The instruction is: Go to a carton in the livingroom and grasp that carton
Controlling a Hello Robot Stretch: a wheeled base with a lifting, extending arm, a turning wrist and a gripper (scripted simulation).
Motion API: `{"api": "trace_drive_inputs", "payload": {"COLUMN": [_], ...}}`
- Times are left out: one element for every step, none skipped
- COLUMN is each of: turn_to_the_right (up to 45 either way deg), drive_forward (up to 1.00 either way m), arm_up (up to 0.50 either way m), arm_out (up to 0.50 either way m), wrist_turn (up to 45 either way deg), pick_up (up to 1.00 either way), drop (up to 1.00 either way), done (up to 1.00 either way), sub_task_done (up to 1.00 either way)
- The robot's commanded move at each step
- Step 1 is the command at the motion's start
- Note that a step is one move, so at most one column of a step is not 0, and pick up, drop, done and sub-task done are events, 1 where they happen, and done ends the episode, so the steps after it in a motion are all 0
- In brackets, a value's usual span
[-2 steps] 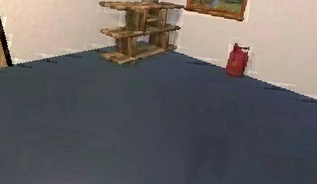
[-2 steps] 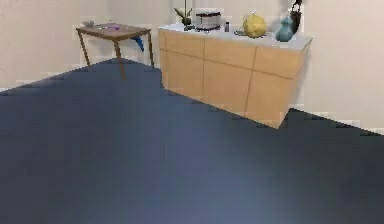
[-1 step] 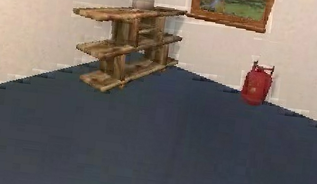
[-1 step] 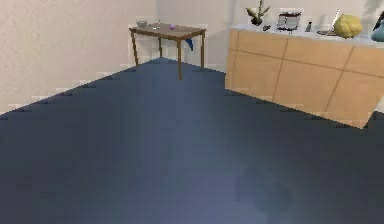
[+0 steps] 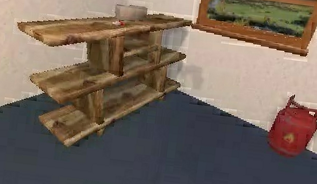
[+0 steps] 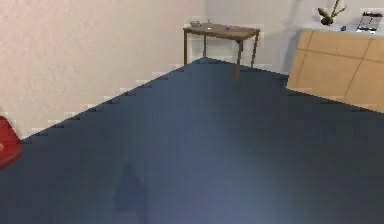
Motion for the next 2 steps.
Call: {"api": "trace_drive_inputs", "payload": {"turn_to_the_right": [-3.0, 0.0], "drive_forward": [0.0, 1.0], "arm_up": [0.0, 0.0], "arm_out": [0.0, 0.0], "wrist_turn": [0.0, 0.0], "pick_up": [0.0, 0.0], "drop": [0.0, 0.0], "done": [0.0, 0.0], "sub_task_done": [0.0, 0.0]}}
